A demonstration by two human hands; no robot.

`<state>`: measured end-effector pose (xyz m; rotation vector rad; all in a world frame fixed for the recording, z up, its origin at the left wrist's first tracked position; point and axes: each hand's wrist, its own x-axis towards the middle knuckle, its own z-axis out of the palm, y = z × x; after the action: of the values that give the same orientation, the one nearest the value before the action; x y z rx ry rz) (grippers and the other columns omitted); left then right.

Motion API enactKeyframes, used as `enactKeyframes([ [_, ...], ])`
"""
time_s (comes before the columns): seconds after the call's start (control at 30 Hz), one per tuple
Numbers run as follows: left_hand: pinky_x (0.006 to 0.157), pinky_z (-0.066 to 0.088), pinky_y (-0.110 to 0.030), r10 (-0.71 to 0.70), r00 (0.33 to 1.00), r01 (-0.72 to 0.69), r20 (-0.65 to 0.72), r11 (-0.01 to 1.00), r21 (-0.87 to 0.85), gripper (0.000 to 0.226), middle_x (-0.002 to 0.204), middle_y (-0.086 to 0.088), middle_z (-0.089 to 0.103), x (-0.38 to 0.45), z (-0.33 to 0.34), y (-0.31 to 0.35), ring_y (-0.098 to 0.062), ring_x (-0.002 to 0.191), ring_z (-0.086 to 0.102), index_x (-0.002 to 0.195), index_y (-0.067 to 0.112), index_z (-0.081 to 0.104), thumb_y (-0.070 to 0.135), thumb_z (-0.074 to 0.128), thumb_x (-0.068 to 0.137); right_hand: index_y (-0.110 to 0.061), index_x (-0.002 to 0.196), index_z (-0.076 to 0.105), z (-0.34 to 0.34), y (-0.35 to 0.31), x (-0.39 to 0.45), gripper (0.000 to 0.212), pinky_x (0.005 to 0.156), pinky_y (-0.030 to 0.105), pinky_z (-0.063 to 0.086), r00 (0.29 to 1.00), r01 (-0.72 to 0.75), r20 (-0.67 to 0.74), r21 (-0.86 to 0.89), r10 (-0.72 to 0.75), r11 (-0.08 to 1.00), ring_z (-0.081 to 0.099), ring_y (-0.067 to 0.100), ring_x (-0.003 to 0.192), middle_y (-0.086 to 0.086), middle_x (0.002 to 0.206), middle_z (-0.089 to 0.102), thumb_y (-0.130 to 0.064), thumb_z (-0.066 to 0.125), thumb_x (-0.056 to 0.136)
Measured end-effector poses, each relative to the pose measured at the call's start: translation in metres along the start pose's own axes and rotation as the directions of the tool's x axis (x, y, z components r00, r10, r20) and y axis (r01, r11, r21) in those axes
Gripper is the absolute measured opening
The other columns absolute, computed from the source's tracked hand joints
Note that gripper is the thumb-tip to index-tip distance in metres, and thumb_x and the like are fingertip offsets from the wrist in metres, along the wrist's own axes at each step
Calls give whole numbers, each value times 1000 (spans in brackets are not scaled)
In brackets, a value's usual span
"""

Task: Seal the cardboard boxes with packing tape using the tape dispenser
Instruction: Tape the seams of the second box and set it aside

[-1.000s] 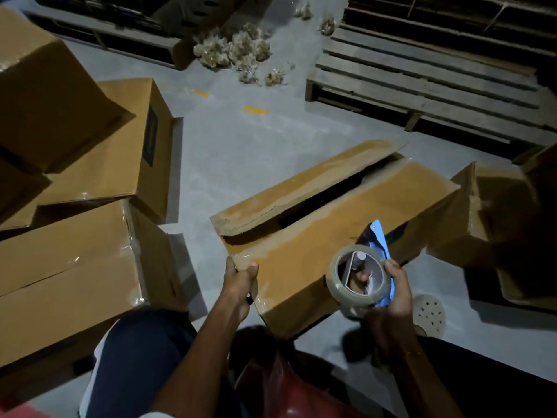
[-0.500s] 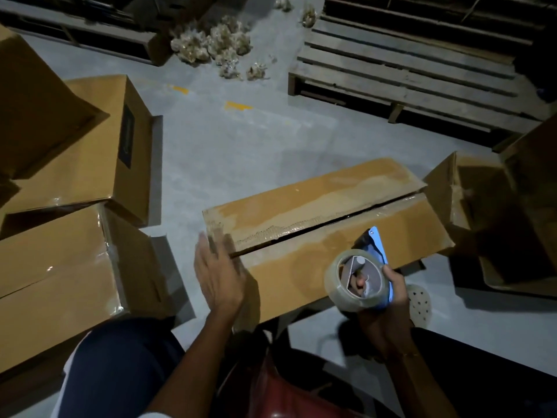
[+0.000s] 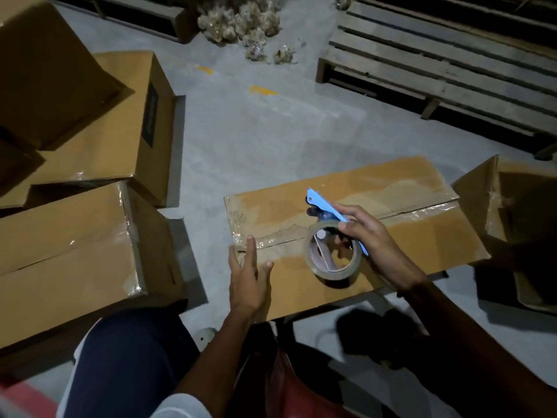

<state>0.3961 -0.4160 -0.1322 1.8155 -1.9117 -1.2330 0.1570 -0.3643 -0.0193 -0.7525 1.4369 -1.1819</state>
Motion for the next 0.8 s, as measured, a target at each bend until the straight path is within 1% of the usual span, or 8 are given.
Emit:
enactKeyframes([
  [0.27,112,39,-47,116,985,-120,126,993,19,62,165,0,5,64,-32,-12,-33,141,38,158,43,14,41,46,104,-13,116,60,21,2,50,28,69,37,45,972,-193,184,292,143,937,56,28,76,19,89,56,-27,49,94],
  [0.4,121,11,-54,40,977,-102,209,951,293,65,167,-9,-12,79,-44,0,-37,153,3,157,39,17,46,49,101,-13,111,47,21,-4,63,20,58,31,39,956,-240,258,402,143,883,47,21,64,17,87,47,-26,48,95],
  [0.47,121,0,-57,67,990,-121,126,859,497,56,165,-12,-19,73,-50,20,-39,152,-12,149,35,34,44,57,98,-15,109,47,23,-11,65,21,59,34,31,952,-238,273,393,135,888,39,24,66,17,87,47,-28,48,93],
  [0.53,121,11,-51,156,987,-147,31,828,541,35,165,-12,4,68,-59,44,-38,150,4,126,27,57,39,64,94,-15,109,48,24,-20,64,26,60,36,26,946,-223,307,385,104,895,36,25,67,16,85,49,-30,54,88],
  [0.6,106,37,-39,143,989,-122,-27,920,373,23,142,-8,46,60,-74,73,-31,131,39,109,21,71,38,60,97,-13,110,52,25,-29,59,29,57,35,27,940,-184,334,321,71,929,45,21,66,16,86,50,-29,58,87],
  [0.67,80,51,-31,-92,990,112,111,976,-186,41,105,-8,68,49,-93,106,-24,98,61,96,11,74,41,48,104,-11,117,59,23,-38,51,30,55,28,36,941,-128,333,173,65,976,48,18,66,17,86,51,-25,56,90],
  [0.73,69,54,-28,-183,888,404,421,746,-529,59,82,-7,71,33,-108,129,-18,75,64,89,8,72,53,37,105,-18,123,63,22,-49,40,30,53,23,40,943,-67,326,-25,71,997,48,18,62,17,83,54,-19,54,94],
  [0.8,70,57,-33,-141,817,502,559,651,-570,65,77,-5,69,20,-116,134,-16,72,65,89,8,69,63,35,101,-25,124,64,21,-60,28,33,58,20,44,944,10,325,-202,58,979,55,15,66,6,93,65,-13,54,96],
])
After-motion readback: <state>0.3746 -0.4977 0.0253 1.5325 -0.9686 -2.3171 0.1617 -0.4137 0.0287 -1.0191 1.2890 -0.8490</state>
